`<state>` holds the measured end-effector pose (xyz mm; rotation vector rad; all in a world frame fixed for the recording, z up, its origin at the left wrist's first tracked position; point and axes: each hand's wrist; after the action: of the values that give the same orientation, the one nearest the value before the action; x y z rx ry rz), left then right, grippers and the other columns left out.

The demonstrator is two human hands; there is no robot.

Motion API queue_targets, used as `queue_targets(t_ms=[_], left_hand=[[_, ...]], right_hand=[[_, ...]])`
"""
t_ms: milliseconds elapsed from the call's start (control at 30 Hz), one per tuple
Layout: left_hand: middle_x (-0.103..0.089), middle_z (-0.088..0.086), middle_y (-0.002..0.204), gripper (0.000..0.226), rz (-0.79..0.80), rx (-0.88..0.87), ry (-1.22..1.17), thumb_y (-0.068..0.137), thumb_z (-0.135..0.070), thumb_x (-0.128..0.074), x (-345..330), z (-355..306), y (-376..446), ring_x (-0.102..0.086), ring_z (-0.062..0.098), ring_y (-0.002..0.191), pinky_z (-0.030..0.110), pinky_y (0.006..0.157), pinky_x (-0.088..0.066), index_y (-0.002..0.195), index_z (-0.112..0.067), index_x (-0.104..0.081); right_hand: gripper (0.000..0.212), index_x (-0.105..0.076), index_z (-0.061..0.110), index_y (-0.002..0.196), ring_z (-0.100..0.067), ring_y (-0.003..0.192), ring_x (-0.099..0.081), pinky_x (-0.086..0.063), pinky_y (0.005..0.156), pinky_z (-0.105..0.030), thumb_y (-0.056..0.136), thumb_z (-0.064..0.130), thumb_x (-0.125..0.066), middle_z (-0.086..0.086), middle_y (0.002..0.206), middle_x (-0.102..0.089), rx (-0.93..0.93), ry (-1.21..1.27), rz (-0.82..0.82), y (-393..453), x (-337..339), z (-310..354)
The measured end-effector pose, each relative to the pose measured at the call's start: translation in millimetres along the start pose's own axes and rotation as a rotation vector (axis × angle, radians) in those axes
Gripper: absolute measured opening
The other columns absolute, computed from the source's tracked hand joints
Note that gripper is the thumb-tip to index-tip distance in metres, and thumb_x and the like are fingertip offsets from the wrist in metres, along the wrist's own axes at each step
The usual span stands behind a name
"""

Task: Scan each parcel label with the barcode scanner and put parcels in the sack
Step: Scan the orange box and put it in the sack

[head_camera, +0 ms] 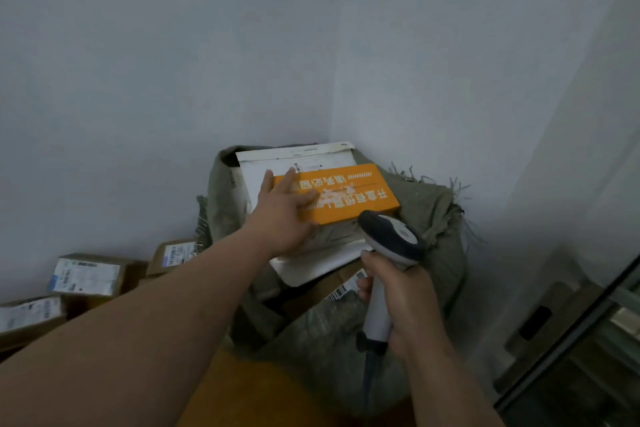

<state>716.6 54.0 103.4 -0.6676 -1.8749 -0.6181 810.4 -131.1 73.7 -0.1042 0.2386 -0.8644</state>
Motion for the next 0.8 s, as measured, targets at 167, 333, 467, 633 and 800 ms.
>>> queue_targets(t_ms=[167, 333, 467, 633, 800], left_hand=[[-0.012, -0.002, 0.166, 0.060, 0.092, 0.021, -0.057, 0.093, -0.043, -0.064, 5, -4, 3, 0.001, 0.029, 0.153, 0.044, 0.122, -0.009, 0.148, -0.037, -0.040], [-0.010, -0.001, 0.166, 0.060, -0.086, 0.086, -0.277, 0.095, -0.038, -0.063, 17, 4, -18, -0.009, 0.024, 0.153, 0.039, 0.123, -0.015, 0.150, -0.029, -0.040], [-0.029, -0.001, 0.161, 0.052, -0.307, 0.196, -0.374, 0.095, -0.033, -0.064, 26, 36, -61, -0.029, 0.019, 0.147, 0.034, 0.117, -0.025, 0.144, -0.024, -0.051], [-0.044, 0.002, 0.151, 0.042, -0.432, 0.362, -0.510, 0.098, -0.031, -0.060, 35, 99, -143, -0.040, 0.021, 0.139, 0.040, 0.113, -0.034, 0.139, -0.020, -0.055], [-0.057, 0.009, 0.139, 0.042, -0.356, 0.551, -0.507, 0.100, -0.028, -0.057, 47, 185, -236, -0.052, 0.025, 0.129, 0.033, 0.103, -0.039, 0.139, -0.015, -0.055]], right_hand=[[0.007, -0.072, 0.007, 0.081, -0.020, 0.064, -0.062, -0.050, 0.067, -0.037, 0.085, 0.013, -0.073, -0.003, 0.057, -0.065, -0.011, 0.004, 0.015, 12, -5, 1], [0.008, -0.073, 0.009, 0.081, -0.023, 0.066, -0.064, -0.050, 0.066, -0.038, 0.084, 0.017, -0.074, -0.005, 0.060, -0.067, 0.036, -0.039, 0.056, 5, -21, 1], [0.009, -0.073, 0.011, 0.083, -0.022, 0.068, -0.065, -0.050, 0.066, -0.037, 0.085, 0.020, -0.074, -0.005, 0.063, -0.069, 0.052, -0.106, 0.166, -21, -44, 3], [0.013, -0.071, 0.011, 0.091, -0.020, 0.071, -0.063, -0.051, 0.067, -0.034, 0.084, 0.021, -0.074, -0.005, 0.070, -0.067, 0.011, -0.196, 0.346, -79, -94, -17], [0.017, -0.070, 0.015, 0.095, -0.021, 0.075, -0.066, -0.055, 0.072, -0.037, 0.083, 0.025, -0.077, -0.002, 0.070, -0.068, 0.004, -0.240, 0.417, -137, -163, -63]])
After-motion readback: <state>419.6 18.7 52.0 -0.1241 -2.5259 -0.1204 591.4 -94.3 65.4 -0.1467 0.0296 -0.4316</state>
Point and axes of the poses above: each hand's wrist, its own y-axis towards the middle knuckle, its own x-axis out of the back of the hand, z = x × y
